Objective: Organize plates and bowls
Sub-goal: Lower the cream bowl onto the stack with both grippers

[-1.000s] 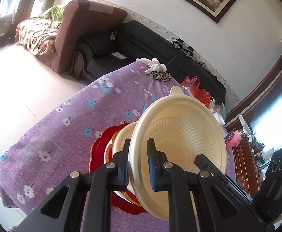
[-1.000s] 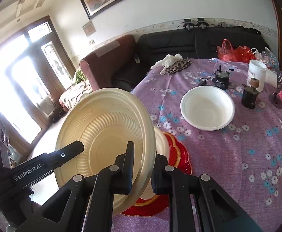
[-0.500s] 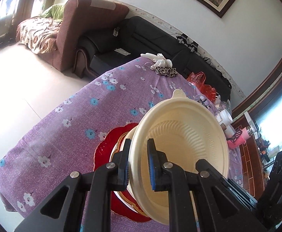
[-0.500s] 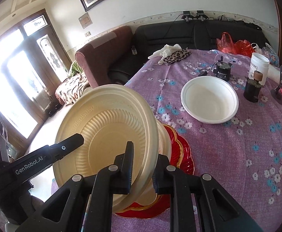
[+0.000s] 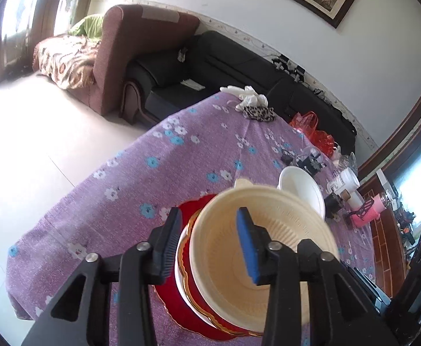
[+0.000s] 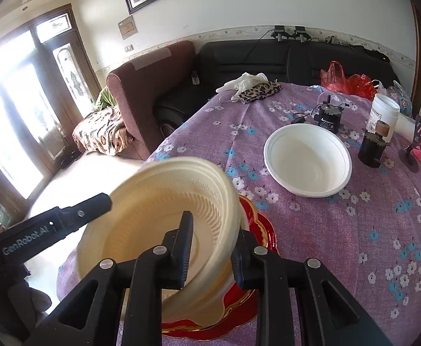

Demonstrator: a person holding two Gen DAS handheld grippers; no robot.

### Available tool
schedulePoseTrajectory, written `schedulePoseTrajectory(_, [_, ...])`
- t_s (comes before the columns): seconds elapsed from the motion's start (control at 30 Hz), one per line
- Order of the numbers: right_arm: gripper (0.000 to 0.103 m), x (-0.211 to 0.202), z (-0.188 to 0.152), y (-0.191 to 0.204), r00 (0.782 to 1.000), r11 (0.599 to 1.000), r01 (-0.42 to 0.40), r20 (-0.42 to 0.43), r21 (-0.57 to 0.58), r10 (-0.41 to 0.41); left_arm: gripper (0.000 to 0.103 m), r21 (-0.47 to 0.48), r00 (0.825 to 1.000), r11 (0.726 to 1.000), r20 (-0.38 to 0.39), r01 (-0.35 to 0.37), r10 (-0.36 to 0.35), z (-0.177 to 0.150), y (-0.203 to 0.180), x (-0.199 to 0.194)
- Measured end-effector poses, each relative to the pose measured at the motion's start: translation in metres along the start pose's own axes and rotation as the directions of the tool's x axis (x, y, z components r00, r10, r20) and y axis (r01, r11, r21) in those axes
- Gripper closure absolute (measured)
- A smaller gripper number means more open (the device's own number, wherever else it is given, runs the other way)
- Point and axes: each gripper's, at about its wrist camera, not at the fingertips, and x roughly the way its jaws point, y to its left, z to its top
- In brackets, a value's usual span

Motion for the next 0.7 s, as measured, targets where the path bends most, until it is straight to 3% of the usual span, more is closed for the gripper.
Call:
schedulePoseTrajectory(0.1, [0.07, 0.001, 0.0, 0.0, 1.0, 1.0, 0.0, 0.001, 0.0, 0.0, 0.062, -0.003, 1.0, 1.0, 0.027, 0.003, -0.003, 0.002, 0.001, -0.007])
schedulePoseTrajectory(0.17, [0.054, 0.0, 0.001, 0.001, 1.0, 1.0, 0.0, 0.004, -0.001, 0.0, 0.062, -0.006, 0.999, 1.0, 0.034, 0.006, -0.006, 0.003, 0.002, -0.01])
schedulePoseTrajectory(0.23, [0.048, -0.001, 0.001, 0.003, 1.0, 1.0, 0.01, 0.016, -0.008, -0.01, 0.062, -0.008, 0.999, 1.0, 0.043, 0.008, -0.007, 0.004, 0.003, -0.013])
schedulePoseTrajectory(0.5, [0.043, -0.011, 0.002, 0.02, 0.993, 0.989, 0.097, 0.081, -0.108, -0.088, 0.059, -0.016, 0.997, 1.0, 0.076, 0.018, -0.016, 0.005, 0.009, -0.027])
schedulePoseTrajectory(0.7, [0.034, -0.02, -0.004, 0.043, 0.954, 0.931, 0.275, 0.19, -0.242, -0.232, 0.053, -0.013, 0.994, 1.0, 0.106, 0.012, -0.011, 0.003, 0.01, -0.037])
